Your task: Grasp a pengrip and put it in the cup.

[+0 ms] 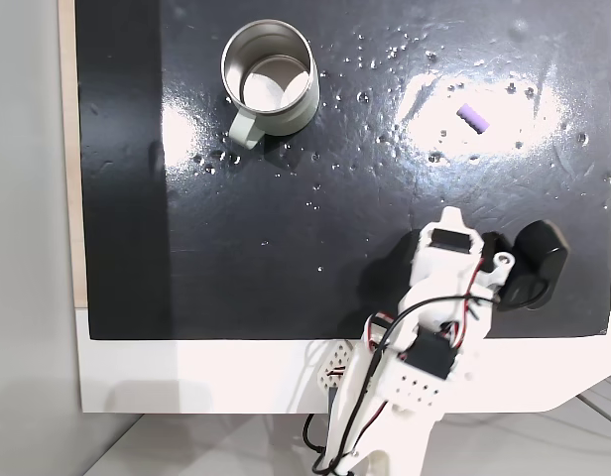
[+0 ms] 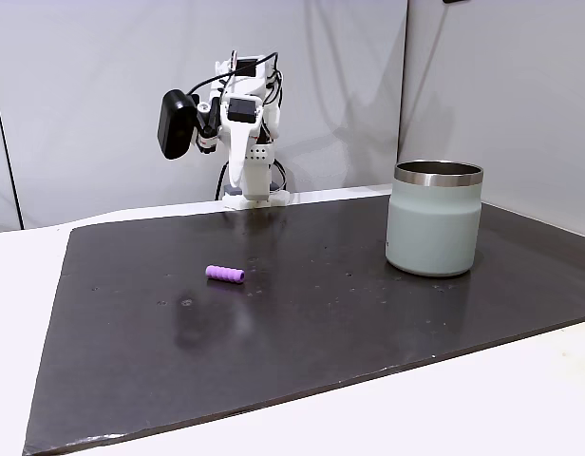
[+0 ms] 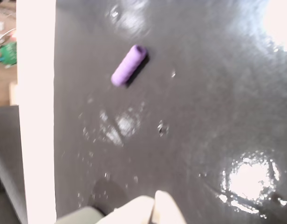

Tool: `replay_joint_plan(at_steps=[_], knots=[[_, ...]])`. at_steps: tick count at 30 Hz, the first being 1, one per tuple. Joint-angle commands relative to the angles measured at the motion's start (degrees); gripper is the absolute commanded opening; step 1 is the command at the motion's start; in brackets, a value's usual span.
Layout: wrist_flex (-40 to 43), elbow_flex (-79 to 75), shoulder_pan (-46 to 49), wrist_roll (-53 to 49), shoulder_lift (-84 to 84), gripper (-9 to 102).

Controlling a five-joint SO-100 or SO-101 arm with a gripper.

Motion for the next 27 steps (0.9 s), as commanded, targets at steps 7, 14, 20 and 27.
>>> replay_joint_plan(at_steps=[7,14,20,27], knots=[[-0.1,-29.3,7.4,6.9,-39.7,0],[3.0,-43.1,9.2,8.9,-53.0,0],[6.0,-52.3,9.1,11.1,-61.0,0],[8.1,-56.3,6.6,13.5,-64.5,0]])
